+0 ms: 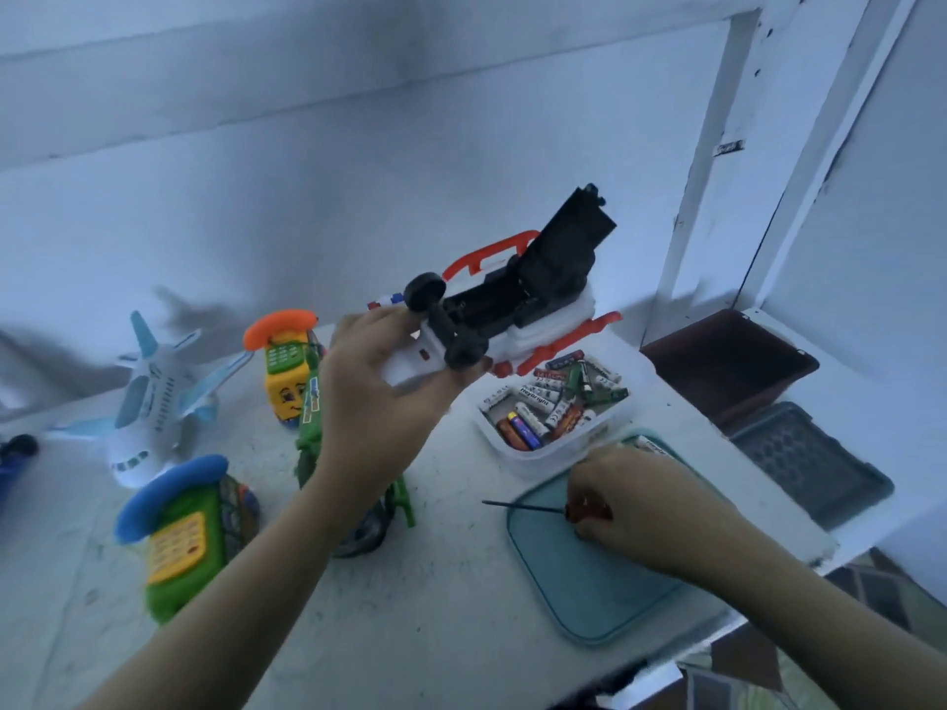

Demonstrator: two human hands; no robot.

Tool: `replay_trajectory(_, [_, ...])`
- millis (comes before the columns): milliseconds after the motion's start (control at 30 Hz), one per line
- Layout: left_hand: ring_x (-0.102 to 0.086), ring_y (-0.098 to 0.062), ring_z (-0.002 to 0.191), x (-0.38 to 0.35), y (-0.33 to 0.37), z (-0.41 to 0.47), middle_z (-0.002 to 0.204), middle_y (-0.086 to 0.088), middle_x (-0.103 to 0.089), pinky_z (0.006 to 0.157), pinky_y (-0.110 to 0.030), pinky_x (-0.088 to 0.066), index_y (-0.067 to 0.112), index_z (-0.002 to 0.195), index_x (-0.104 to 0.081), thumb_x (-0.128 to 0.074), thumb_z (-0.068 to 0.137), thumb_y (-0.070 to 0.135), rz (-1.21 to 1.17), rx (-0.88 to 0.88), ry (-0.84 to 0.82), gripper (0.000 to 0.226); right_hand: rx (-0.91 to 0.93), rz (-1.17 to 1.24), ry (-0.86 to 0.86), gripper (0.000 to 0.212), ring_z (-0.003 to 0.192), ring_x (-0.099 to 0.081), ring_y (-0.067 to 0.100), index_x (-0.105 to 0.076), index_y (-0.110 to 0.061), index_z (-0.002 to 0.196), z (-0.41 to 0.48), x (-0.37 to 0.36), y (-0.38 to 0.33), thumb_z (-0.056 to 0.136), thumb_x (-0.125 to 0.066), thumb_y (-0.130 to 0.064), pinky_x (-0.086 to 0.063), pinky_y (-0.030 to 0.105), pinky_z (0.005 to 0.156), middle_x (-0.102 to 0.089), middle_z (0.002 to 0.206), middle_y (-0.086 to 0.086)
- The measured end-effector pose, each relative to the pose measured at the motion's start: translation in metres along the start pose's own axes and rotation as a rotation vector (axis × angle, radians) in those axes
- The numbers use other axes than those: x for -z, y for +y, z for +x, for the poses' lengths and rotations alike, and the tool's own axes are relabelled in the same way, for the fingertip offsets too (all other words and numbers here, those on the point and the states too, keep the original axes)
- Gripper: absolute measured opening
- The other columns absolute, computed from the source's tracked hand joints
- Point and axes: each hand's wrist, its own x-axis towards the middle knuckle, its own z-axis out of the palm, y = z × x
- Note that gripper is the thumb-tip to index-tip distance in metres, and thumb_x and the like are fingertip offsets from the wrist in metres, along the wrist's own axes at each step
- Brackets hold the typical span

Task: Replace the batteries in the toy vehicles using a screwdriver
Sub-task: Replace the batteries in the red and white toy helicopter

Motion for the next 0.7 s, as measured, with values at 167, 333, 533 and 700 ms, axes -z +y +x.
replay_trajectory(167, [-0.06,-0.022,0.087,0.016,0.004,-0.035,0.097,0.016,-0.065,0.074,-0.031,-0.047,0.025,0.104,-0.066,-0.073,0.072,0.043,-0.014,0.007,-0.06,0.038,0.027,0.099,0.048,0.018,0.083,-0.053,0.008,-0.063,-0.027,0.092,-0.006,0.0,0.007,0.088,-0.058,-0.043,-0.046,0.025,0.078,-0.057,0.092,-0.011])
replay_trajectory(333, [-0.059,-0.012,0.09,0.033,0.009,-0.072,0.098,0.027,-0.065,0.076,-0.017,-0.044,0.048,0.112,-0.066,-0.073,0.07,0.054,-0.104,0.069,-0.112,0.043,-0.034,0.162,0.213,0.014,0.082,-0.06,0.018,-0.072,-0.018,0.092,-0.013,-0.002,0.029,0.084,-0.061,-0.014,-0.049,0.035,0.074,-0.062,0.09,-0.003])
replay_trajectory(533, [-0.061,-0.012,0.093,0.046,0.005,-0.115,0.098,0.018,-0.067,0.076,-0.019,-0.046,0.037,0.105,-0.073,-0.072,0.068,0.065,-0.106,0.216,-0.129,0.046,-0.033,0.106,0.238,0.019,0.089,-0.06,0.022,-0.071,-0.019,0.093,-0.014,-0.007,0.045,0.078,-0.068,-0.009,-0.049,0.036,0.074,-0.062,0.097,0.0])
replay_trajectory(700, [-0.061,-0.009,0.093,0.048,0.008,-0.139,0.1,0.02,-0.066,0.075,-0.021,-0.046,0.035,0.108,-0.07,-0.07,0.071,0.067,-0.079,0.256,-0.134,0.049,0.001,0.014,0.249,0.02,0.094,-0.057,0.021,-0.073,-0.021,0.096,-0.005,-0.007,0.047,0.077,-0.073,-0.014,-0.036,0.025,0.07,-0.06,0.096,-0.001])
